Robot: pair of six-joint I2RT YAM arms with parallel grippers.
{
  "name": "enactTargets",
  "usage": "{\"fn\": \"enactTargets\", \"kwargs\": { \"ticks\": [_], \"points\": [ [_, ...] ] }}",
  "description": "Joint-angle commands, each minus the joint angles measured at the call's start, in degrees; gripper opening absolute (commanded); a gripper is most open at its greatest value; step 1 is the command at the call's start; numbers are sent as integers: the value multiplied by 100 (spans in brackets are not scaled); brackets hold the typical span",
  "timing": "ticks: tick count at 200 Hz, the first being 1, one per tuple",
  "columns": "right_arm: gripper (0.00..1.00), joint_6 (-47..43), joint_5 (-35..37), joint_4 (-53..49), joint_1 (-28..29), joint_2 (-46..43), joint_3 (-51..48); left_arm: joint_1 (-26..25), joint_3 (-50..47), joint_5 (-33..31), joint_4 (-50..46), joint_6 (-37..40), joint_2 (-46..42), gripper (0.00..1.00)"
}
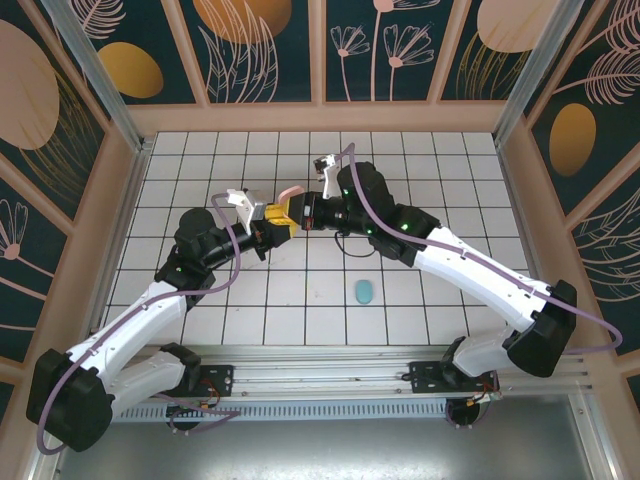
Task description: Insert the wireless bluetooth earbuds into the charging case
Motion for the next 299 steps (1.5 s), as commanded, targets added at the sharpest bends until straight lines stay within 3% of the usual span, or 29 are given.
{"fn": "enactTargets", "kwargs": {
  "ticks": [1, 94, 299],
  "points": [
    [9, -29, 111, -278, 85, 104, 166, 13, 9, -73, 209, 82, -66, 0],
    [18, -148, 763, -987, 172, 159, 422, 13, -12, -91, 153, 86, -128, 0],
    [30, -657, 959, -1994, 197, 685, 1700, 15, -19, -82, 66, 104, -146, 0]
  ]
}}
